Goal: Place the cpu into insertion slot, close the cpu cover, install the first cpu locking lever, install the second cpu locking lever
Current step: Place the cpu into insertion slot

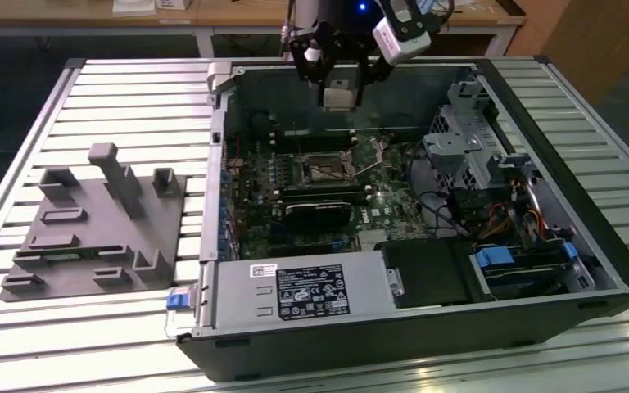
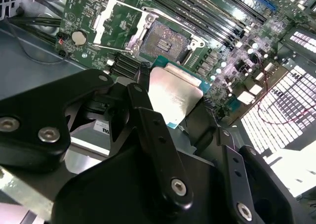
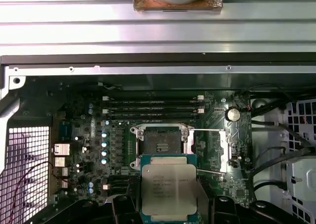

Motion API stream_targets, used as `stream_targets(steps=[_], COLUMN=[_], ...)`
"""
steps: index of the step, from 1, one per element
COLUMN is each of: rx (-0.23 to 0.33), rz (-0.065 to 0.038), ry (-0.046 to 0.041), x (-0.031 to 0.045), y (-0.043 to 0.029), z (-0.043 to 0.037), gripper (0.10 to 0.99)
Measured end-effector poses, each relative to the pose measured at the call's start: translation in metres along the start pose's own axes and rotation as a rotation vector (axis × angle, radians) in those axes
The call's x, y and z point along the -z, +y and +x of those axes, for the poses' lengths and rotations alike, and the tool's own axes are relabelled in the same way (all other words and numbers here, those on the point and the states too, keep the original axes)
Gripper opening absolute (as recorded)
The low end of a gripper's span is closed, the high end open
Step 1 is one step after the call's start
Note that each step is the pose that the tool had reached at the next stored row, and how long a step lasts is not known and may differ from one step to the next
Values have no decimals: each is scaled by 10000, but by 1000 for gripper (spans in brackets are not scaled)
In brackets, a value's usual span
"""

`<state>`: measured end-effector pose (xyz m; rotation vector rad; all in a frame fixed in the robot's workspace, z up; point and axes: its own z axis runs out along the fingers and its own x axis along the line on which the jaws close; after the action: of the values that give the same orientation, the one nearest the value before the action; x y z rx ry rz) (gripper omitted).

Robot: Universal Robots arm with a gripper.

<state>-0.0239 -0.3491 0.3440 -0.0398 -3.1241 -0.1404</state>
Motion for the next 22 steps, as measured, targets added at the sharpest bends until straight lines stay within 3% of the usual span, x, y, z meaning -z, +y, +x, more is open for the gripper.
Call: stream_targets(steps=[2, 22], rx=[0, 20], rz=[0, 1], ry=[-1, -2], x=[-62, -390], y=[-6, -35], z=[-1, -6], gripper=[541, 541])
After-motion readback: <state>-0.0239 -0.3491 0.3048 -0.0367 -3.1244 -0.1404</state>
